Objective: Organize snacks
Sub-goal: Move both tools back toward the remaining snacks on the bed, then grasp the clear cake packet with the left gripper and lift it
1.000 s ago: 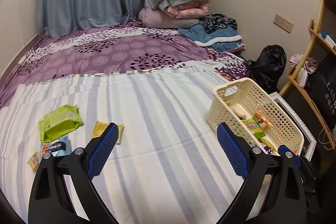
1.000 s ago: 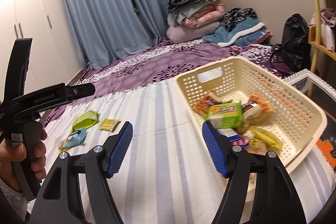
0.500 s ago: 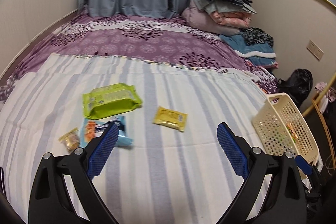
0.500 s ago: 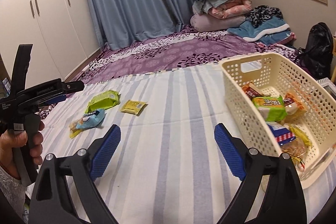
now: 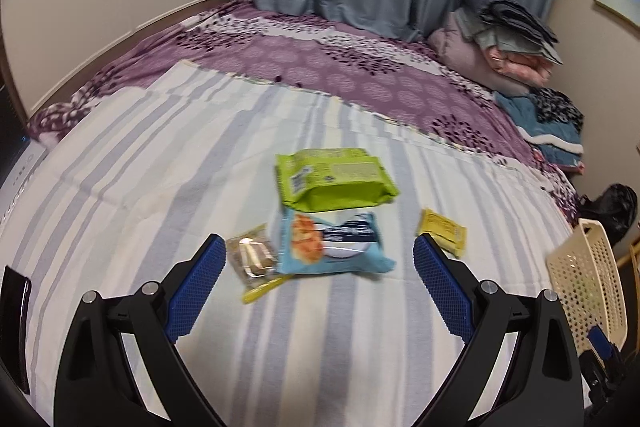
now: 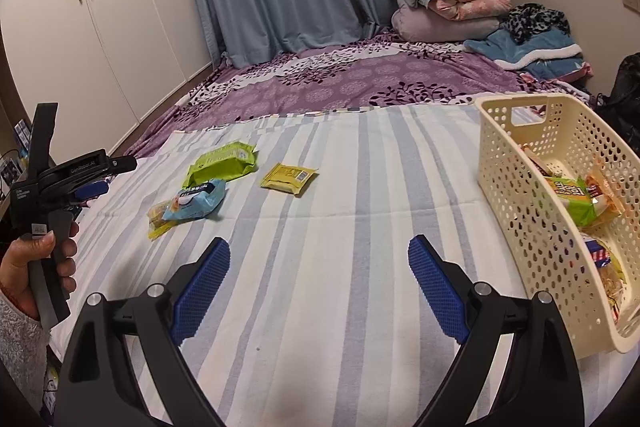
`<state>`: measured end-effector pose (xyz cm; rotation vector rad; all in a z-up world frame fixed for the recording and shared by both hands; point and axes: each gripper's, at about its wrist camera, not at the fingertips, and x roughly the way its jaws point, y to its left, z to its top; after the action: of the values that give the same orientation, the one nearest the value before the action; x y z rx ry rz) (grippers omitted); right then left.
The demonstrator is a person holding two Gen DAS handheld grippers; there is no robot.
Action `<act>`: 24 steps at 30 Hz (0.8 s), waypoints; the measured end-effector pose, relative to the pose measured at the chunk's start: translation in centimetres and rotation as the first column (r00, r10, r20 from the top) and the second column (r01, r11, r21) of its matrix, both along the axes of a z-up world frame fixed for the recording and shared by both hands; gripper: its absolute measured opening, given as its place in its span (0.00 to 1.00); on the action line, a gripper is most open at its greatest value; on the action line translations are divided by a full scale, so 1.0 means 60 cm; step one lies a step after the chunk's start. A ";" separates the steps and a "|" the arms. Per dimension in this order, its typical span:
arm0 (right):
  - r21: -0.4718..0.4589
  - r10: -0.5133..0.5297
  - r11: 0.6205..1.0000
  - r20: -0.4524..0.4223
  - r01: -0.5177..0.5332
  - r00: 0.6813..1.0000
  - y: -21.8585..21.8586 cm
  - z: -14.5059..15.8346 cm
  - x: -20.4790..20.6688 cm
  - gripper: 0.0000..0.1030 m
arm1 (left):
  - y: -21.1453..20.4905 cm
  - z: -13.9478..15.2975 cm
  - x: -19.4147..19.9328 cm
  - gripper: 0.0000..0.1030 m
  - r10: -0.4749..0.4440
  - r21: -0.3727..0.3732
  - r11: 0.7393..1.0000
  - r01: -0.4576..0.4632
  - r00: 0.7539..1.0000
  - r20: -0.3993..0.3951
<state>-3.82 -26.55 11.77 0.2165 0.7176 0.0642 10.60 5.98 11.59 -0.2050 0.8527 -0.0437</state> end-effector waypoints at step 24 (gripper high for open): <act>-0.046 0.066 0.997 -0.056 -0.068 0.996 0.052 -0.016 0.023 0.88 | 0.063 -0.174 0.077 0.93 0.124 0.098 0.989 -0.107 0.974 -0.187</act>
<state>-2.47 -23.41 10.84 0.1492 0.7794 0.1055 15.24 9.77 1.18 -0.1783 1.0320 0.1244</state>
